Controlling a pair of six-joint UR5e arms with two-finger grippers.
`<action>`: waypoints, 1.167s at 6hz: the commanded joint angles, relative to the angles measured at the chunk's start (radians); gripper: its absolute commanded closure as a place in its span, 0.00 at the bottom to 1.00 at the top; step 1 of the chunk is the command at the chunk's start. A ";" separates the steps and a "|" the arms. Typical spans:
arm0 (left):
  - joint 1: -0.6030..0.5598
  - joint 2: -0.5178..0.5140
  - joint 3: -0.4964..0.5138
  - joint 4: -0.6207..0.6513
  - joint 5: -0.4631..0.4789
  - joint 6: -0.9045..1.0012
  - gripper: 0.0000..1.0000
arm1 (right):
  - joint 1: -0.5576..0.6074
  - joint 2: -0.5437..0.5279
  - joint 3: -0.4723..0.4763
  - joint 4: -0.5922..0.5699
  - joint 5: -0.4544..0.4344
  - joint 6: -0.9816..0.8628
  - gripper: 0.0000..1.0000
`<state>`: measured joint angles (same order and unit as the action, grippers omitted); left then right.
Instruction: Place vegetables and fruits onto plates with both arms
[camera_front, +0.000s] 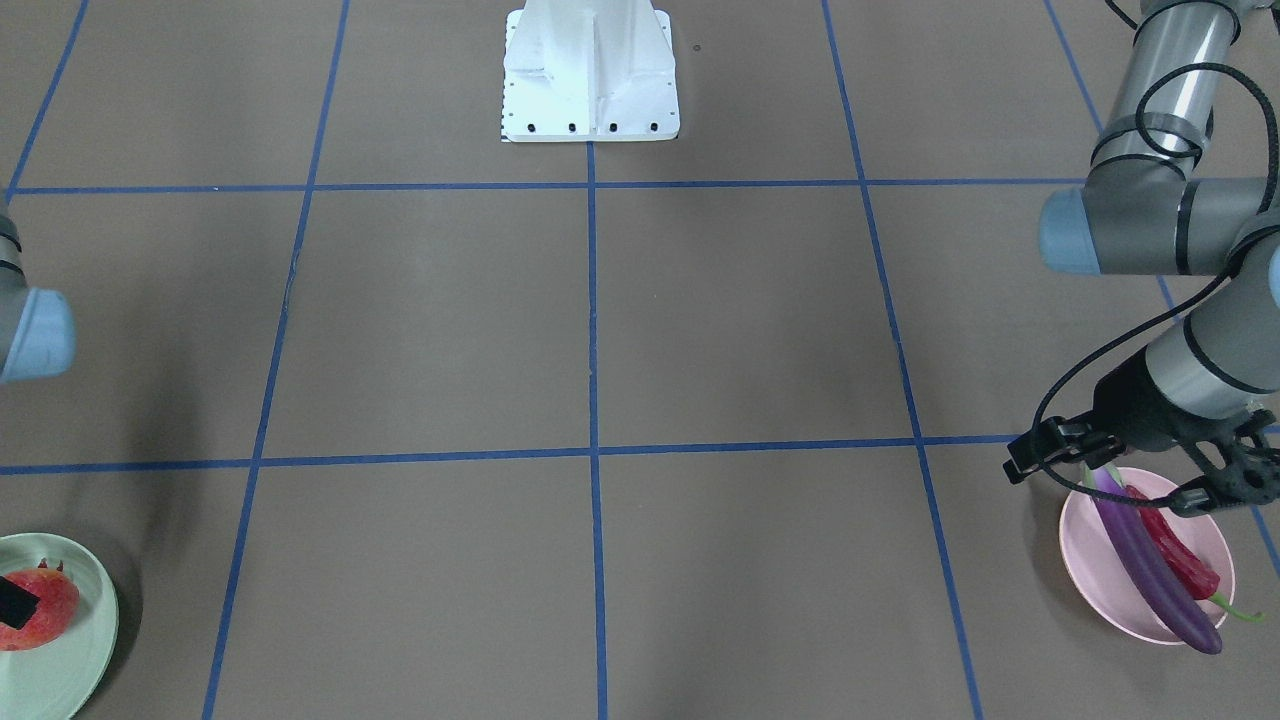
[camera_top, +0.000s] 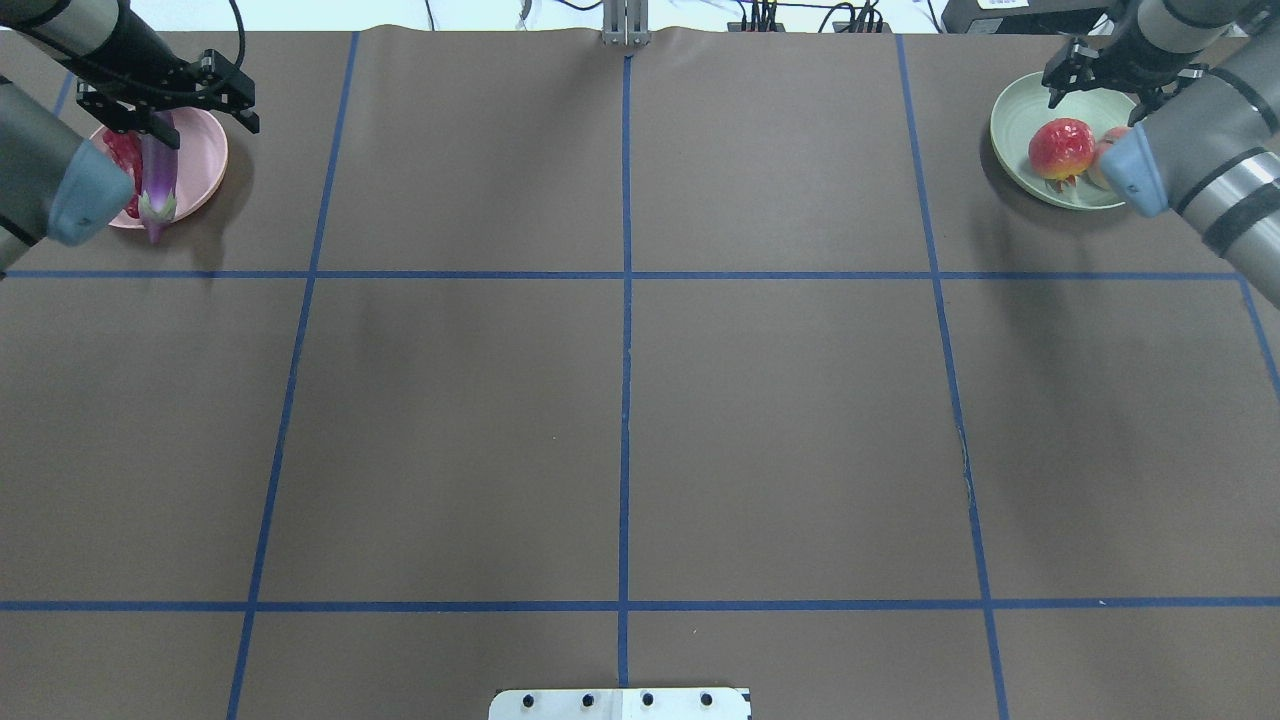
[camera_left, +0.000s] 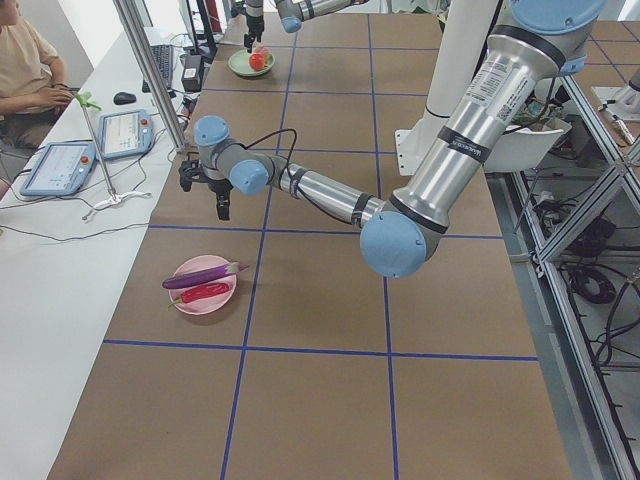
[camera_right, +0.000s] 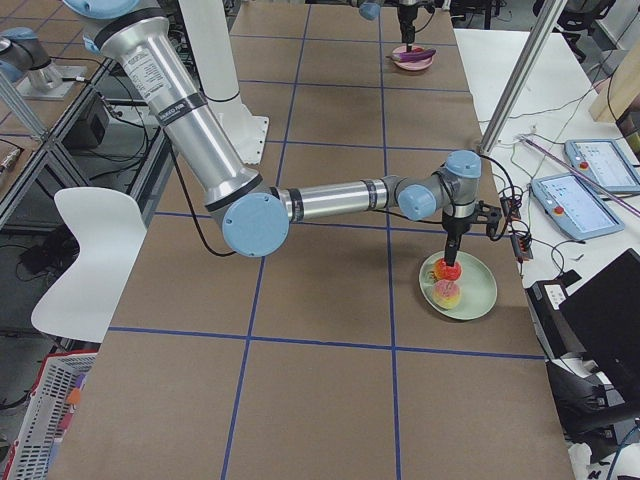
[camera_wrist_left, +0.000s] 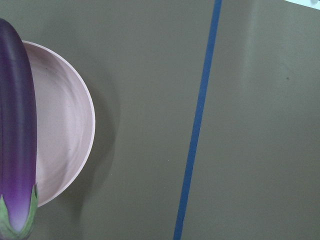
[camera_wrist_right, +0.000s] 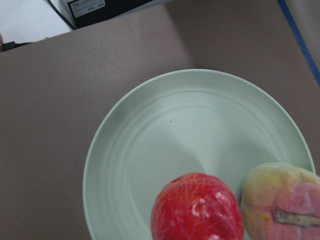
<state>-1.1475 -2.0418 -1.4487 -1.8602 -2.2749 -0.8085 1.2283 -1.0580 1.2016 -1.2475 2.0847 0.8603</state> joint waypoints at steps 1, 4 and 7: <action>-0.039 0.144 -0.117 0.004 0.002 0.238 0.00 | 0.109 -0.174 0.184 -0.010 0.143 -0.228 0.00; -0.130 0.430 -0.310 0.001 0.002 0.432 0.00 | 0.197 -0.429 0.399 -0.027 0.215 -0.461 0.00; -0.208 0.575 -0.349 0.004 0.009 0.546 0.00 | 0.288 -0.461 0.562 -0.490 0.204 -0.897 0.00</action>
<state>-1.3350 -1.5098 -1.7943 -1.8569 -2.2698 -0.2885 1.4820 -1.5167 1.7110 -1.5830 2.2947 0.0889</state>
